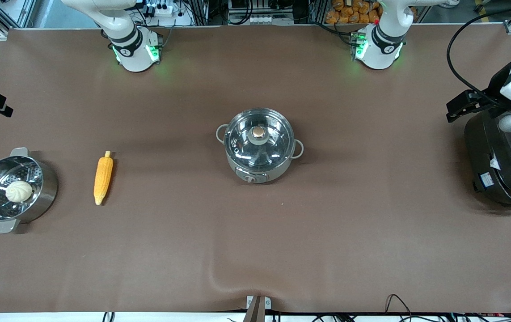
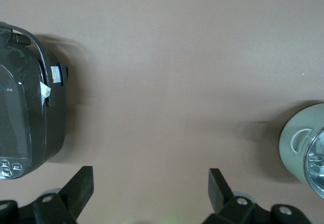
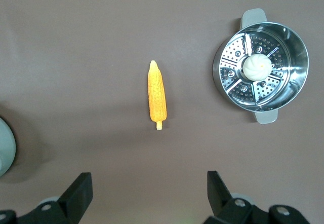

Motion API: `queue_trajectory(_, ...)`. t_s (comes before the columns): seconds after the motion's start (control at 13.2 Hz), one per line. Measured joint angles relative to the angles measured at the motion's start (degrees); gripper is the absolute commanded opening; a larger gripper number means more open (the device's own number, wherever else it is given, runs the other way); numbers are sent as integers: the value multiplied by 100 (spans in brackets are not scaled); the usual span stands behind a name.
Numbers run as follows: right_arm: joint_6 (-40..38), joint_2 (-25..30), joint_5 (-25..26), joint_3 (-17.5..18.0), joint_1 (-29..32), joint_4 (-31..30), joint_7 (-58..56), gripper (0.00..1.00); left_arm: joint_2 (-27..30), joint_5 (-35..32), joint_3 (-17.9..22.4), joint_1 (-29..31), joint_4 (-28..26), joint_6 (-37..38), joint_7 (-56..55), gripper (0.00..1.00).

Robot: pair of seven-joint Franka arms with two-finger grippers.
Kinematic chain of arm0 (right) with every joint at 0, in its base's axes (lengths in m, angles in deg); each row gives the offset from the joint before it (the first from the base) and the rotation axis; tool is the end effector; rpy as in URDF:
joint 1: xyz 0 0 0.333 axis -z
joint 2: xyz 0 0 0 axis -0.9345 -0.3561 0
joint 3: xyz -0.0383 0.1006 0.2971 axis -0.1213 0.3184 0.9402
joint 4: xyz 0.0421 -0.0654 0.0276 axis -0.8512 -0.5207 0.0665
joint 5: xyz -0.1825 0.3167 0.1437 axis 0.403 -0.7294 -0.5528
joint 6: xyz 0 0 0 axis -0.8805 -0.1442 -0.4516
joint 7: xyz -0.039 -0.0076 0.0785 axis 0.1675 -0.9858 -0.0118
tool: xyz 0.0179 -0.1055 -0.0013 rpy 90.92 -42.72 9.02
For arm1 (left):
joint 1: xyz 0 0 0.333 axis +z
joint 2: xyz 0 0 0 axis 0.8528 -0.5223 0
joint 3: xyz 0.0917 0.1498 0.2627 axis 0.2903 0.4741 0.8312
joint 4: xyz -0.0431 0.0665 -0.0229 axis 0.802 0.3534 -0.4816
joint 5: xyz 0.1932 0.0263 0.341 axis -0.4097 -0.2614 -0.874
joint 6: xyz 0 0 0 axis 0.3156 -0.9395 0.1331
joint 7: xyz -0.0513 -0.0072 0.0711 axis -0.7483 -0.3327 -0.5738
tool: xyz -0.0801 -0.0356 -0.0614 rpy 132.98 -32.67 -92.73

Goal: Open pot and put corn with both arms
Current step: 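Reach the left gripper toward the gold knob of the glass lid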

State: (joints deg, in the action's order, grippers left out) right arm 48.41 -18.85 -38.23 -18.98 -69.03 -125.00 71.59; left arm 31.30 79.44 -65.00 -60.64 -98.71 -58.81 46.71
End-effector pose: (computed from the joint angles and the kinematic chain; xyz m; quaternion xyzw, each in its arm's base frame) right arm 0.5368 -0.0730 0.6432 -0.9989 0.0458 0.0097 0.0095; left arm 0.5564 -0.0632 0.6385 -0.9990 -0.0391 0.0113 0.0206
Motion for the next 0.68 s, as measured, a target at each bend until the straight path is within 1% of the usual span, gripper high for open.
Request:
queue_trajectory(0.45,3,0,0,-3,0,0,0,100,-23,21,-19,-24,-5,12,3,100)
queue_trajectory(0.68,231,-2,-8,9,0,-116,-1,100,-240,404,-248,-234,-23,-102,-66,100)
